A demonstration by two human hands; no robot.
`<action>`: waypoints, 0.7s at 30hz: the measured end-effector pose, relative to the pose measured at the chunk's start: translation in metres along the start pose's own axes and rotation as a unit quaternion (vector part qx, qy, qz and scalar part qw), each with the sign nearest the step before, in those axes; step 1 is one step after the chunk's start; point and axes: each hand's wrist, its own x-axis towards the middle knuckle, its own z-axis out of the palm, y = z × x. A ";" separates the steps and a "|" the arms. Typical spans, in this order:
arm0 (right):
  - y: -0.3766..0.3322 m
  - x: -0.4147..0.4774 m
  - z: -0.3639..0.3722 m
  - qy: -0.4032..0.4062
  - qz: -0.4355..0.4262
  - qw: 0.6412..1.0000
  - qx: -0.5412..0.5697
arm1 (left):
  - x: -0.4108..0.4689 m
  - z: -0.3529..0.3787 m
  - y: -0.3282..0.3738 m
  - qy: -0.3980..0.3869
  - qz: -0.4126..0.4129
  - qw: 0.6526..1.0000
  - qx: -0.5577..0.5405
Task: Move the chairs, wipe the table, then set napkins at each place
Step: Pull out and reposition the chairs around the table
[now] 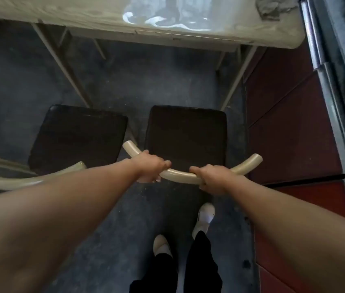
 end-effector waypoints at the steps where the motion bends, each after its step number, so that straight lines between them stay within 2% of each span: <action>1: 0.001 0.003 -0.004 0.010 -0.001 1.000 0.004 | 0.002 -0.002 -0.006 0.009 -0.006 1.000 0.001; 9: 0.022 0.042 -0.046 0.109 0.005 0.993 -0.050 | 0.037 -0.041 -0.048 0.100 -0.056 0.991 0.073; 14: 0.053 0.069 -0.073 0.172 0.037 0.978 -0.114 | 0.065 -0.073 -0.063 0.153 -0.095 0.982 0.066; 18: 0.083 0.086 -0.100 0.215 0.052 0.966 -0.131 | 0.093 -0.096 -0.071 0.213 -0.144 0.962 0.087; 21: 0.100 0.098 -0.118 0.236 0.057 0.960 -0.140 | 0.110 -0.112 -0.074 0.262 -0.221 0.937 0.073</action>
